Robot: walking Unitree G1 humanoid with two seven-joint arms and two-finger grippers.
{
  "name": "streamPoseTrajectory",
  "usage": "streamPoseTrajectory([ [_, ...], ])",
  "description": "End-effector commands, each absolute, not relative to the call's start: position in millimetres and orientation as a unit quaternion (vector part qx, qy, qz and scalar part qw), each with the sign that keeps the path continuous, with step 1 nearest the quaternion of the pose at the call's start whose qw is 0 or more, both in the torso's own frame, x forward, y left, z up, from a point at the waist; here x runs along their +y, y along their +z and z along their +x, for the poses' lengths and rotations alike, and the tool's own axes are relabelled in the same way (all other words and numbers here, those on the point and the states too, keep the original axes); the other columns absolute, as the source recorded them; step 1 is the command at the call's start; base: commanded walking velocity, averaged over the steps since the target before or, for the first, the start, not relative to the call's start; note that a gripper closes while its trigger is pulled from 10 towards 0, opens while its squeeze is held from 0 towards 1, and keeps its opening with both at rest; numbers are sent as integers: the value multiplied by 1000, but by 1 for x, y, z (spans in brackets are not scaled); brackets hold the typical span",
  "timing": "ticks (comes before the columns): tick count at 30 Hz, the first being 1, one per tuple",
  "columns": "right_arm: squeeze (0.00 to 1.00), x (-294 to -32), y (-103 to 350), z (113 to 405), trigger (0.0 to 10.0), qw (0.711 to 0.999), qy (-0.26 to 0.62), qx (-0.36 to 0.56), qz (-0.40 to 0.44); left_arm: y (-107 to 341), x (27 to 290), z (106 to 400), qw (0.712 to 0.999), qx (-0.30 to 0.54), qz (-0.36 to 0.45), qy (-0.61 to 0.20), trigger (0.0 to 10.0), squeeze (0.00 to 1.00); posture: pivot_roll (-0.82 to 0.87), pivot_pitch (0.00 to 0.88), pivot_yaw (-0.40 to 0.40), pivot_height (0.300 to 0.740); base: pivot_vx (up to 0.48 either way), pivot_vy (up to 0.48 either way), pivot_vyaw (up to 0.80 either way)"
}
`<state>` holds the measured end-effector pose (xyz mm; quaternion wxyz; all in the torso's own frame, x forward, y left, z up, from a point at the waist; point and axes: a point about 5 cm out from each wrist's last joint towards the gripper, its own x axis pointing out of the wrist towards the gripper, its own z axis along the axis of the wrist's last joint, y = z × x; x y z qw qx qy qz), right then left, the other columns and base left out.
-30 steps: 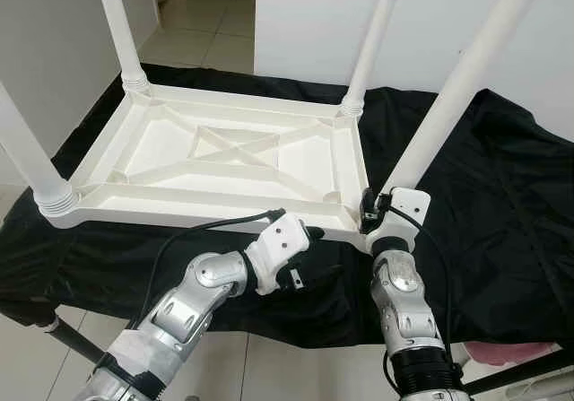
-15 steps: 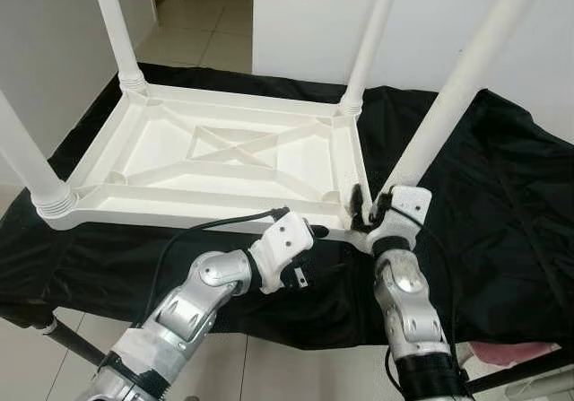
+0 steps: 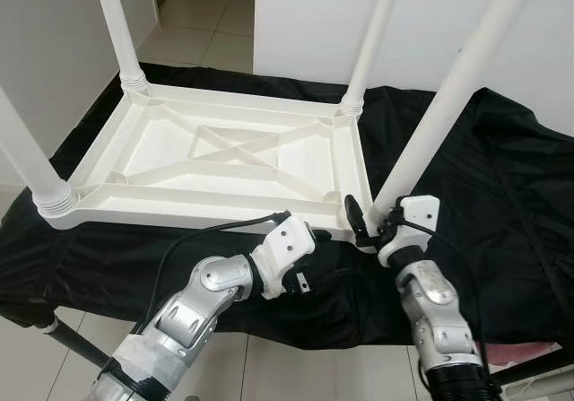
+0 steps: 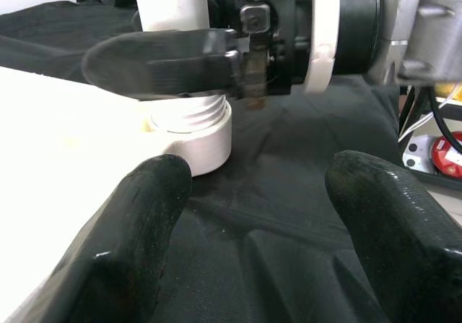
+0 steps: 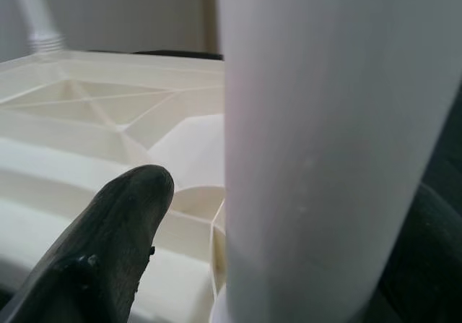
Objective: Building children table
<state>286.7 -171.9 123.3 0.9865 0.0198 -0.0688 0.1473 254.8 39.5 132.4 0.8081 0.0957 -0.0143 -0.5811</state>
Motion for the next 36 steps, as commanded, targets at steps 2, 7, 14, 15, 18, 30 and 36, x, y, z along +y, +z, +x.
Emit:
streamPoseTrajectory([
  [2, 0, -179, 122, 288, 10000, 982, 172, -72, 16, 133, 39, 252, 792, -10, 95, -603, 10000, 0, 0, 2, -64, 740, 0, 0, 0],
  [7, 0, -177, 124, 297, 10000, 966, 249, -63, 3, 135, 39, 254, 791, -10, 97, -604, 10000, 0, 2, 3, -58, 740, 0, 0, 0],
  [14, 0, -177, 121, 305, 2706, 959, 281, -46, -14, 136, 39, 255, 792, -12, 98, -603, 10000, 0, 11, 0, -61, 740, 0, 0, 0],
  [15, 0, -177, 120, 306, 510, 956, 288, -42, -19, 136, 39, 255, 793, -12, 99, -601, 10000, 0, 13, 0, -63, 740, 0, 0, 0],
  [18, 0, -179, 115, 306, 0, 955, 294, -30, -24, 137, 40, 255, 795, -13, 98, -599, 10000, 0, 16, 0, -63, 740, 0, 0, 0],
  [30, 0, -189, 107, 304, 9647, 958, 287, -23, -18, 138, 41, 257, 796, -13, 101, -596, 10000, 0, 21, 0, -64, 740, 0, 0, 0],
  [36, 0, -189, 111, 306, 10000, 966, 257, -28, 6, 138, 40, 258, 796, -13, 101, -597, 10000, 0, 11, 0, -59, 740, 0, 0, 0],
])
